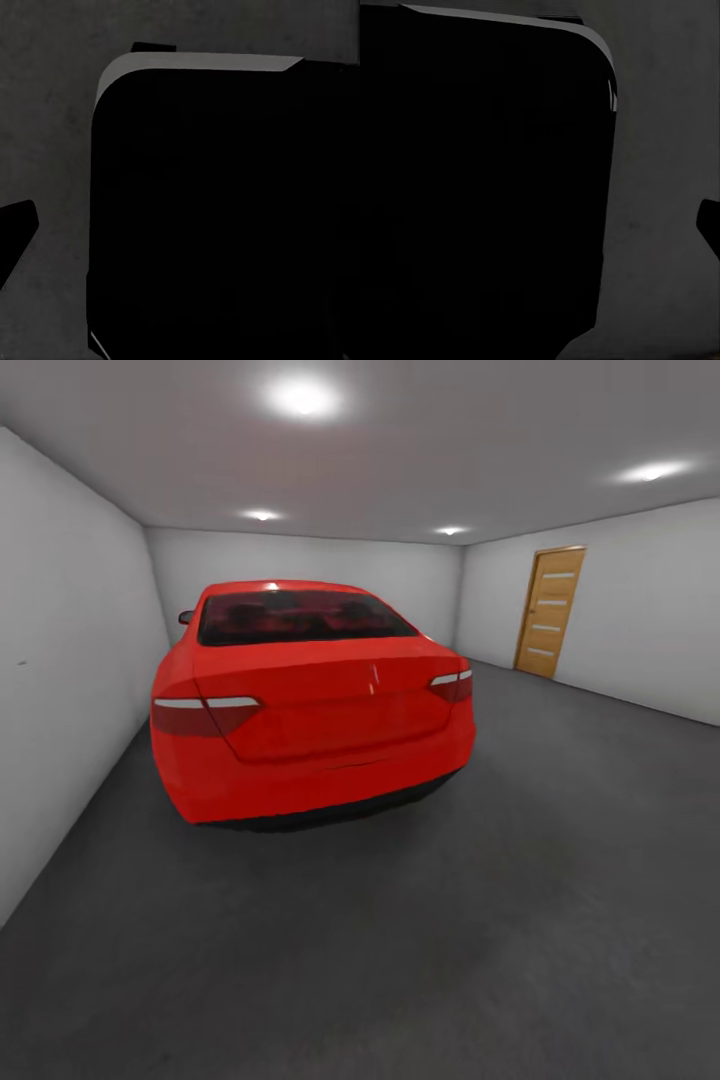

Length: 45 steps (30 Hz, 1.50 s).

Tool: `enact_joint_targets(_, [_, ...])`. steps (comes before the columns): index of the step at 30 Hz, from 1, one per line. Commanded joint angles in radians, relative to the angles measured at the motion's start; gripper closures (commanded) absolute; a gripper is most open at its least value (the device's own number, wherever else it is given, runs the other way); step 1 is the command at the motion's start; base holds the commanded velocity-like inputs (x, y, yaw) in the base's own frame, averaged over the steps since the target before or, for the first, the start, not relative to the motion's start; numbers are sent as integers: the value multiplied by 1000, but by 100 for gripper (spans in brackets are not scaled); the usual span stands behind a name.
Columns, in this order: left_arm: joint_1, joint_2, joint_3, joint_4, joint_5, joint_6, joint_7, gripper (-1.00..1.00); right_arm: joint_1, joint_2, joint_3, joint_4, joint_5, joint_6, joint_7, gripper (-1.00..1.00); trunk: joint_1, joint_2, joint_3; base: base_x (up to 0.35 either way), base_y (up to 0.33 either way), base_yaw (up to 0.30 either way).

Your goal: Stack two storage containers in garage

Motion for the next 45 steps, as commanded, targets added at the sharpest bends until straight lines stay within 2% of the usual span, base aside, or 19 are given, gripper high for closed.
enact_joint_targets(1, [0, 0, 2, 1, 7, -3, 0, -100, 0, 0, 1, 0, 2, -3, -2, -100, 0, 0, -1, 0, 0, -293])
enact_joint_targets(13, [0, 0, 3, 1, 7, -3, 0, -100, 0, -1, 1, 0, 0, -26, -2, -100, 0, 0, -1, 0, 0, -293])
enact_joint_targets(45, [0, 0, 3, 0, 8, -3, 0, -100, 0, -2, 1, 1, 0, -28, -3, -100, 0, 0, -1, 0, 0, -293])
